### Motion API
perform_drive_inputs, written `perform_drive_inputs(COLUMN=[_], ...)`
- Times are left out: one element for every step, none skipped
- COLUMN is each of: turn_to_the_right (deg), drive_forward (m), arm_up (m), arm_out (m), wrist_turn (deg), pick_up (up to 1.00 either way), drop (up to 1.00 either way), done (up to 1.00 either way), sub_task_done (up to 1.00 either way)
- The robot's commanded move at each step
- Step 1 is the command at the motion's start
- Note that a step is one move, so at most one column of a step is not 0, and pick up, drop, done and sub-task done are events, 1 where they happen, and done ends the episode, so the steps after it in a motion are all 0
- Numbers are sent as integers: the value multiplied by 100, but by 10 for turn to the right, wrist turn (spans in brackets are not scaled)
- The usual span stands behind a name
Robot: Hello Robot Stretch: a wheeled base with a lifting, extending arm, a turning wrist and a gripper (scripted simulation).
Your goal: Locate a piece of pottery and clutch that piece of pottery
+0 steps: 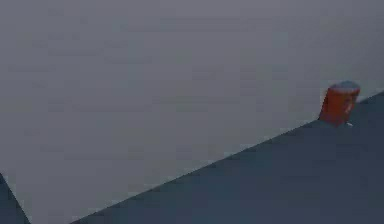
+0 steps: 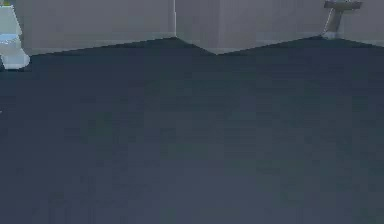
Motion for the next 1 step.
perform_drive_inputs(turn_to_the_right=[-450], drive_forward=[0], arm_up=[0], arm_out=[0], wrist_turn=[0], pick_up=[0], drop=[0], done=[0], sub_task_done=[0])
